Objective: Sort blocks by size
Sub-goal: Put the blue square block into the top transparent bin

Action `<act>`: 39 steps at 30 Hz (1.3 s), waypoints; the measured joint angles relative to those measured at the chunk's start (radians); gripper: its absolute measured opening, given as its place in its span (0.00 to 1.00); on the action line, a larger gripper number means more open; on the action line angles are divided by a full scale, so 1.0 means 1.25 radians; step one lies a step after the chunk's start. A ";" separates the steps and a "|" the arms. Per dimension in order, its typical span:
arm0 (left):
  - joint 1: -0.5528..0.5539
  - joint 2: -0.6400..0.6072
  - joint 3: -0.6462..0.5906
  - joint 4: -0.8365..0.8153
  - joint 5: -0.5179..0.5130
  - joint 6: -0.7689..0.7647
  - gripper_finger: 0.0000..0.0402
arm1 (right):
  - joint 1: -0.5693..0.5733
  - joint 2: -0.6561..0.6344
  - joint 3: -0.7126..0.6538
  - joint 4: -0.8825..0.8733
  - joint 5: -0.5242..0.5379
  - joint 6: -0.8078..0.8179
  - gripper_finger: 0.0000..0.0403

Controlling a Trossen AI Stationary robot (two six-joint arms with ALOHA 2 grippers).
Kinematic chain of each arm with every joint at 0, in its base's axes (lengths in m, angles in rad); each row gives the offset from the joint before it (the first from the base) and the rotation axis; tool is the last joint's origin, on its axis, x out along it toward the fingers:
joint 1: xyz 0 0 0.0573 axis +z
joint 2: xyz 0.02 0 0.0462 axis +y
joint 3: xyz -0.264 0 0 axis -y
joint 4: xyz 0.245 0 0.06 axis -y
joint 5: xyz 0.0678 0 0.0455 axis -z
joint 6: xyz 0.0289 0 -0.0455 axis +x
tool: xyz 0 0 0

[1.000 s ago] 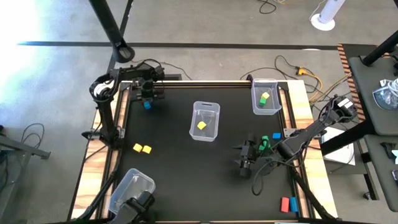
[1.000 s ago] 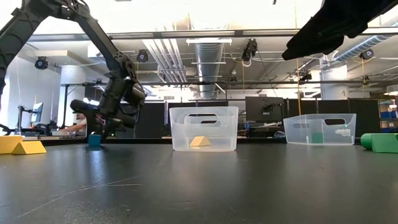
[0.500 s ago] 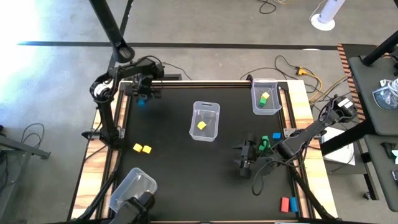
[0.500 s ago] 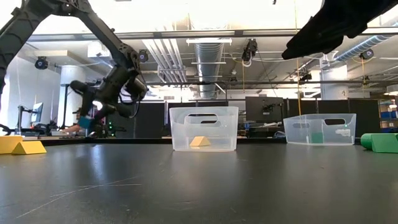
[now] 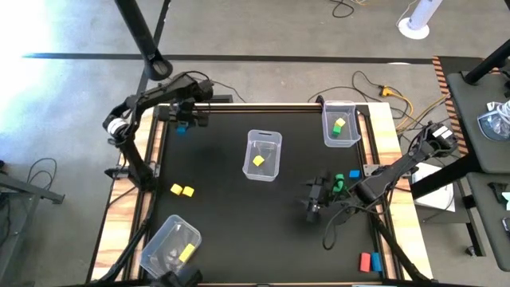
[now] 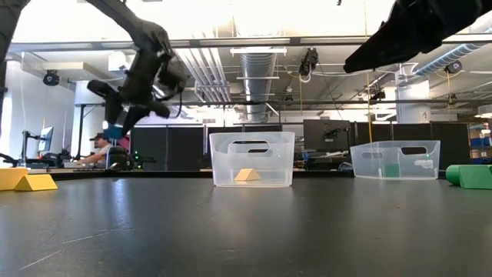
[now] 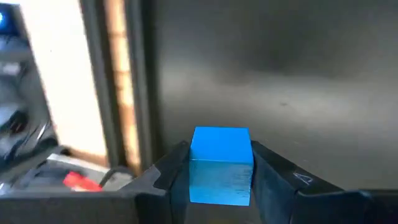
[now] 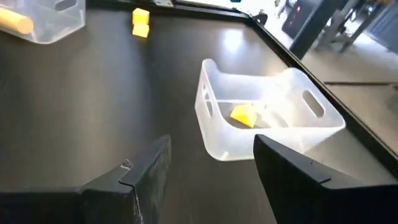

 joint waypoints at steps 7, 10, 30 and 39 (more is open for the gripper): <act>-0.174 -0.113 -0.088 0.195 0.011 0.021 0.30 | 0.000 0.089 -0.022 0.189 -0.001 -0.157 0.55; -0.269 -0.157 -0.143 0.324 0.051 0.024 0.30 | 0.003 0.148 -0.020 0.287 -0.001 -0.270 0.56; -0.698 -0.232 -0.477 1.561 0.316 0.040 0.31 | 0.026 0.253 0.238 0.409 0.087 -0.760 0.76; -0.759 -0.209 -0.483 1.686 0.316 0.106 0.31 | -0.018 0.260 0.282 0.406 0.018 -0.802 0.71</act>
